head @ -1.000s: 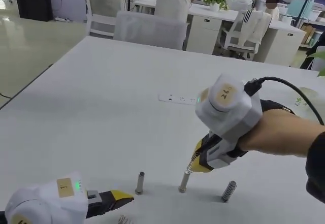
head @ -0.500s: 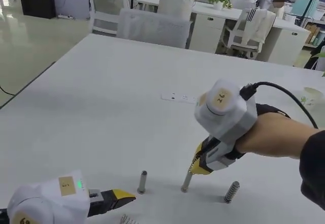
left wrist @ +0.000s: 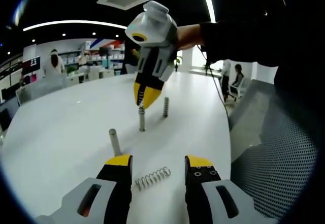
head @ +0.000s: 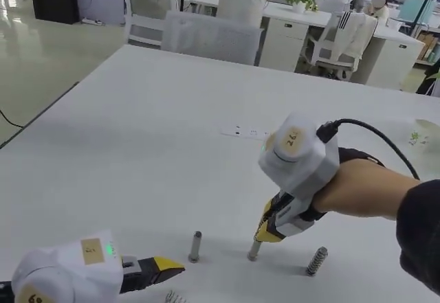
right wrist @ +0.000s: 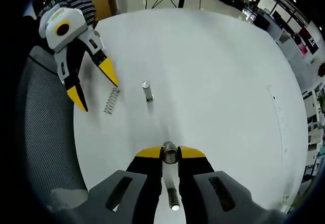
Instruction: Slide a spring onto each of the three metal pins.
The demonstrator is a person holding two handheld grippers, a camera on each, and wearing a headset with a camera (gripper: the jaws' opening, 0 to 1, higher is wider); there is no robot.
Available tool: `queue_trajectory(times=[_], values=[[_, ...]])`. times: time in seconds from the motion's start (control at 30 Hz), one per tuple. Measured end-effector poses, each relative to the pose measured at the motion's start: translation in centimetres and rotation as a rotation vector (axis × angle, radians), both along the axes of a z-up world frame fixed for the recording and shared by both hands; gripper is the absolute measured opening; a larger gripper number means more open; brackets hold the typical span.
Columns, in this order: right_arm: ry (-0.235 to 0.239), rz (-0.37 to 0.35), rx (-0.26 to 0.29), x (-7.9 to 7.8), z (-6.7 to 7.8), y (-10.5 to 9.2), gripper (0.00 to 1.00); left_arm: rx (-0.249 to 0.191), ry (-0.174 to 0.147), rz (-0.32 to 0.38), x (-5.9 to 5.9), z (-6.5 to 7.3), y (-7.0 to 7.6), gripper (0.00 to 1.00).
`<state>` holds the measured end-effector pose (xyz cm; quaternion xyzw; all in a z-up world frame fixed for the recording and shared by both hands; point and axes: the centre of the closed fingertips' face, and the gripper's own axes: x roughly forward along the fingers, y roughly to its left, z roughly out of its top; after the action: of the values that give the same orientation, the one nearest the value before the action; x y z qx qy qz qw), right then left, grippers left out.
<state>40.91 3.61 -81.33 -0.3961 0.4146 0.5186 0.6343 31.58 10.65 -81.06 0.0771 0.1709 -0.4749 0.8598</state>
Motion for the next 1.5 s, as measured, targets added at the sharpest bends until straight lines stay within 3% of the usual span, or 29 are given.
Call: queue_trajectory(times=[0.5,0.9,1.2,1.33,1.5], values=[[0.046,-0.038,-0.03,-0.1,-3.8,-0.1,0.08,0.0,0.002,0.006,0.0,0.0,0.2,0.35],[0.075,-0.045,-0.046,-1.1,-3.7,-0.4,0.08,0.0,0.001,0.004,0.0,-0.1,0.2,0.35],[0.05,-0.021,-0.059,-0.9,-3.7,-0.7,0.09,0.0,0.001,0.004,0.1,0.0,0.2,0.35],[0.042,-0.017,-0.053,-0.9,-3.5,-0.6,0.17,0.0,0.0,0.007,0.1,0.0,0.2,0.35],[0.033,-0.016,-0.05,-1.1,-3.0,-0.7,0.18,-0.001,0.001,0.011,0.1,-0.1,0.3,0.35]])
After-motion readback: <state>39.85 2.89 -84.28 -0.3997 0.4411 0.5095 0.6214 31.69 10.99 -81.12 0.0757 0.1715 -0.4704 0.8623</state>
